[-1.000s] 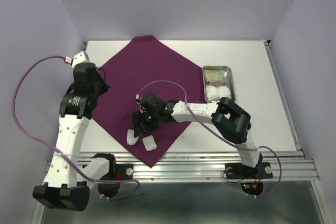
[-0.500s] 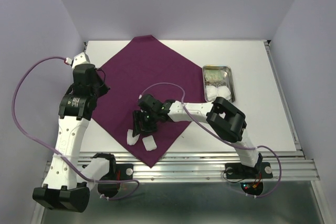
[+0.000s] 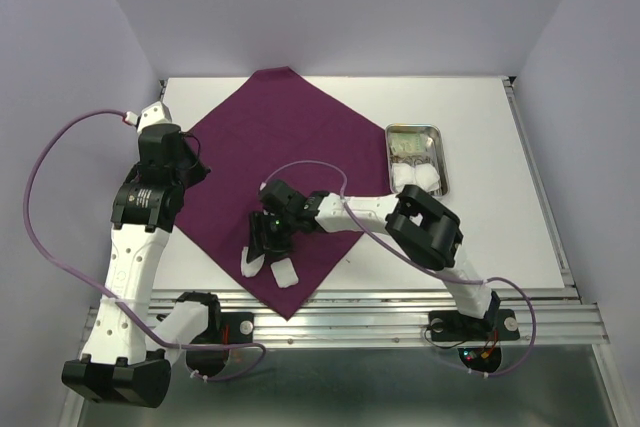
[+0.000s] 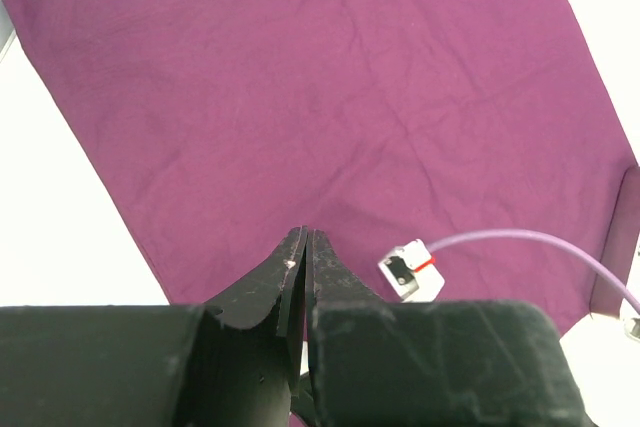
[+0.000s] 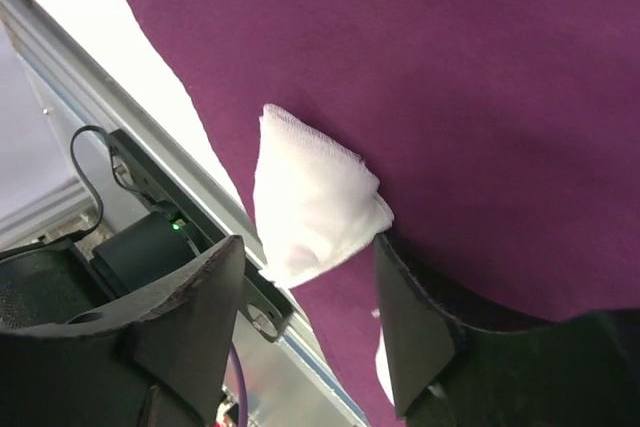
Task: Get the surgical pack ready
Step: Adjust the medical item in the surgical kit, then pick up the medical item from the surgical kit, then place the medical item in the container.
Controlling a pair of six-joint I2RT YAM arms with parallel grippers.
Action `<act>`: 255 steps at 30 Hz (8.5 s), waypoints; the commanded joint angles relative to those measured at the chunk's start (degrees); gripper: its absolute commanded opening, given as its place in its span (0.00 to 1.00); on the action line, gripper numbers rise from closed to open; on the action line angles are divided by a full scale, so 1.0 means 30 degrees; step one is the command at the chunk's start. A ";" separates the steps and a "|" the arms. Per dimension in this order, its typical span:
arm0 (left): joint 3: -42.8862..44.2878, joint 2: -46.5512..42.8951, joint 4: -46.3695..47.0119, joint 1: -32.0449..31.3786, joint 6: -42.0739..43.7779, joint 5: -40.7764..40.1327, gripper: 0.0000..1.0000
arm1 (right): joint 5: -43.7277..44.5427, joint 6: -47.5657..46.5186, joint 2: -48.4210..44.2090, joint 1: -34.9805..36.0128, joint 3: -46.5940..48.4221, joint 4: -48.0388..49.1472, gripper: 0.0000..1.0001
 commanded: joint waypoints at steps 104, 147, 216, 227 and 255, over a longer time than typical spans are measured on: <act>-0.2222 -0.0480 0.2182 0.0212 -0.0135 0.0007 0.15 | -0.1293 -0.4320 -0.4867 -0.0903 -0.4989 -0.0212 0.01; -0.3042 -0.0363 0.2710 0.0212 -0.0282 0.0358 0.15 | -0.2874 -0.3353 -0.3666 -0.0905 -0.8506 0.4094 0.51; -0.1900 0.0164 0.2475 0.0535 0.0217 0.0388 0.15 | -0.0946 -1.7357 -0.1294 -2.1559 0.5323 -0.9382 0.01; -0.1724 0.0457 0.2358 0.0564 0.0128 0.0329 0.15 | 0.1724 -1.7239 -0.0004 -2.1735 0.5557 -0.9704 0.01; -0.1665 0.0546 0.2417 0.0564 -0.0047 0.0622 0.15 | 0.1988 -1.5892 -0.1584 -2.1735 0.5470 -0.8972 0.32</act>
